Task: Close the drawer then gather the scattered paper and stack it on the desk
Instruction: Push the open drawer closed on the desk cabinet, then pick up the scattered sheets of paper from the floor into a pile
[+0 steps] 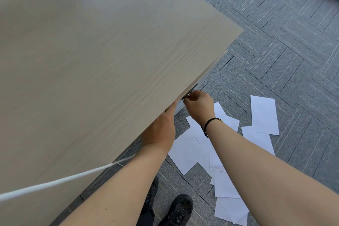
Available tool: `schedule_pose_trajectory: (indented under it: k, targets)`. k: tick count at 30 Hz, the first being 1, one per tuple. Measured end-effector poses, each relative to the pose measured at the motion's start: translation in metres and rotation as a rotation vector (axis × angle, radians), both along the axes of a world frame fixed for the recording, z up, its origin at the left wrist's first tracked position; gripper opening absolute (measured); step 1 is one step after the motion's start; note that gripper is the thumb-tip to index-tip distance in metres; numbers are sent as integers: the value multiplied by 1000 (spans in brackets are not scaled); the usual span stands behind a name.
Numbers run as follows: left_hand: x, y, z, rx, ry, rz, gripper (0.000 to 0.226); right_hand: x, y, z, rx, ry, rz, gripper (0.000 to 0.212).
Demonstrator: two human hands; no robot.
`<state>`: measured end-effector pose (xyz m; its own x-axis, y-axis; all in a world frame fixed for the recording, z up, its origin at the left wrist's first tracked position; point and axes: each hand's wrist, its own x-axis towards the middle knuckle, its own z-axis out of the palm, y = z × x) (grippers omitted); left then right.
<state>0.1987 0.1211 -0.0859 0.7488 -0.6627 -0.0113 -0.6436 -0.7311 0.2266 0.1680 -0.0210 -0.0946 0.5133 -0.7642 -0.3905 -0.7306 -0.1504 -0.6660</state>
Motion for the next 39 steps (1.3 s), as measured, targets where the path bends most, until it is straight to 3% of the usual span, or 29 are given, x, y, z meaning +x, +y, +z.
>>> schedule_pose_trajectory:
  k: [4,8,16,22,26,32,39]
  targets:
    - [0,0,-1,19,0,2,75,-2,-3,0,-248,70,214,18]
    - [0,-1,2,23,-10,1,72,-2,-1,-5,-467,97,291,19]
    - [2,0,-1,9,9,4,73,-4,1,-11,-539,96,323,19]
    - [-1,-4,4,-16,101,43,76,-4,7,-7,-389,124,231,18]
    - [-12,-14,22,-43,151,43,69,-18,13,3,-203,82,68,31]
    - [-45,-56,25,-100,237,-261,61,-86,8,13,23,-3,-105,46]
    - [-108,-87,19,-13,414,-402,53,-207,5,8,212,-91,-551,52]
